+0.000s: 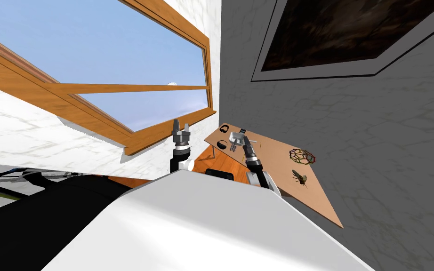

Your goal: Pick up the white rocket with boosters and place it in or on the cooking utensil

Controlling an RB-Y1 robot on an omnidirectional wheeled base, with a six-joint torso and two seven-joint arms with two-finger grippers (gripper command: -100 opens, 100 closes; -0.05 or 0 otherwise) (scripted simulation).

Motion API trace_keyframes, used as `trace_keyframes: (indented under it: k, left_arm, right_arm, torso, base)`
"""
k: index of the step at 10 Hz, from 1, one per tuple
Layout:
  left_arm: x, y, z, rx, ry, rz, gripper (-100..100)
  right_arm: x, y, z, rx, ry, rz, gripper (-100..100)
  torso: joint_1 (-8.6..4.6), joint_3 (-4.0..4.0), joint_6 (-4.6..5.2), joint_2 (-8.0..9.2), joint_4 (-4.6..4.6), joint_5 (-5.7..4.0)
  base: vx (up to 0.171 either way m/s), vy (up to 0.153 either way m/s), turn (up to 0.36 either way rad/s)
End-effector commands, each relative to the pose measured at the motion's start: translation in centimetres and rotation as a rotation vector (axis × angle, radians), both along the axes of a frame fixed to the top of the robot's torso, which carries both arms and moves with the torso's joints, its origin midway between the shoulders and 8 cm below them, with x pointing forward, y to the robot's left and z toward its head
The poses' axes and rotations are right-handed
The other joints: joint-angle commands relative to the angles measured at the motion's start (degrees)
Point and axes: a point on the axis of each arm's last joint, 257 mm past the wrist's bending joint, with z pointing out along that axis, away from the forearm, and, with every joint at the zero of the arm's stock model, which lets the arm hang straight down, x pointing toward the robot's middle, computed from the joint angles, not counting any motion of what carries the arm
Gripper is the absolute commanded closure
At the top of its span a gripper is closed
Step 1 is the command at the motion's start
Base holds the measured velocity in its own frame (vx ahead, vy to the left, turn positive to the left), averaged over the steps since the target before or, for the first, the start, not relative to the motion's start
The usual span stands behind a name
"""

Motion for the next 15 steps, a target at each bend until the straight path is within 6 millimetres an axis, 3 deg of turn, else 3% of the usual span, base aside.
trace_keyframes:
  k: [1,3,6,9,11,15]
  left_arm:
    - [0.0,0.0,0.0,0.0,0.0,0.0,0]
    - [0.0,0.0,0.0,0.0,0.0,0.0,0]
    - [0.0,0.0,0.0,0.0,0.0,0.0,0]
    - [0.0,0.0,0.0,0.0,0.0,0.0,0]
    - [0.0,0.0,0.0,0.0,0.0,0.0,0]
    - [0.0,0.0,0.0,0.0,0.0,0.0,0]
  right_arm:
    - [0.1,0.7,-2.0,-0.047,0.033,0.036,-100]
    - [0.1,1.2,-3.9,-0.09,0.063,0.066,-100]
    - [-0.3,2.2,-9.0,-0.225,0.129,0.15,-100]
    - [-0.5,1.6,-12.1,-0.294,0.177,0.172,-100]
    - [-1.1,1.3,-15.2,-0.394,0.208,0.222,-100]
    - [-1.9,-0.9,-19.3,-0.53,0.26,0.262,-100]
  torso:
    - [0.0,0.0,0.0,0.0,0.0,0.0]
    - [-0.06,0.0,-0.02,0.01,0.0,-0.01]
    - [0.01,0.01,-0.02,0.01,0.0,0.0]
    - [0.12,0.02,-0.02,0.04,0.01,0.02]
    - [0.17,0.02,-0.01,0.04,0.01,0.03]
    - [0.23,0.03,0.01,0.05,0.01,0.05]
  base:
    - [-0.002,-0.04,0.06]
    - [0.01,-0.055,0.077]
    - [0.0,-0.037,0.117]
    - [-0.005,-0.013,0.085]
    - [-0.013,0.009,0.151]
    - [-0.009,0.017,0.105]
